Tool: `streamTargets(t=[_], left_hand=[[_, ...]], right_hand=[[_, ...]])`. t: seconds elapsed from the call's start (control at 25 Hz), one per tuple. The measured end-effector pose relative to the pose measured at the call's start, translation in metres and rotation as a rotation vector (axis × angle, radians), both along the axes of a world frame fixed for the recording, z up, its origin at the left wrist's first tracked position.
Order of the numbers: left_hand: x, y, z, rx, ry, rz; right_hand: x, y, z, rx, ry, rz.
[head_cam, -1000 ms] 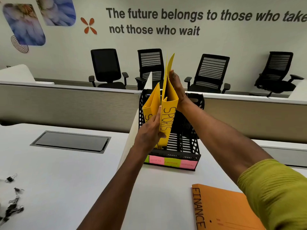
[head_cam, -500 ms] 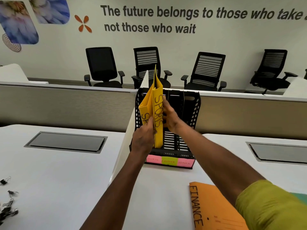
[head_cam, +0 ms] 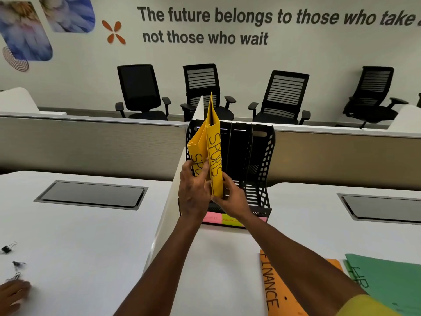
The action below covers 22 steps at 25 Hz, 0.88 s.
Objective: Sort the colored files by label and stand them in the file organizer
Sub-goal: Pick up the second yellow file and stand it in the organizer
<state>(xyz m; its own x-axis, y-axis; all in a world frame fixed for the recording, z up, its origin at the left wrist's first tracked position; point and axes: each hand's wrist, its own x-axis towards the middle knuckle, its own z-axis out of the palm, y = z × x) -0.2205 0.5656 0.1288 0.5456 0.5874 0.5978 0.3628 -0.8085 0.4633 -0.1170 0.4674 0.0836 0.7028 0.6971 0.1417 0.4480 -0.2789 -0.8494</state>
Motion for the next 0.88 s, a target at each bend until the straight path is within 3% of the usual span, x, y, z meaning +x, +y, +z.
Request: streamTargets(t=[0.2,0.36,0.56,0.72,0.88], left_hand=[[-0.001,-0.003,0.007,-0.076,-0.083,-0.049],[-0.001,0.004,0.039,-0.047,-0.209,-0.113],[0.001,0.028,0.076,0.096,-0.019,-0.239],[0.005,0.029,0.086,0.194,0.088,-0.345],[0.01,0.029,0.081,0.277,0.195,-0.365]], right_hand=[[0.001,0.011,-0.012,-0.034,-0.093,-0.165],[-0.004,0.02,-0.017,-0.11,-0.286,-0.249],[-0.015,0.023,-0.021,-0.178,-0.398,-0.329],[-0.008,0.013,-0.034,-0.11,-0.267,-0.353],[-0.005,0.007,-0.032,-0.184,-0.225,-0.36]])
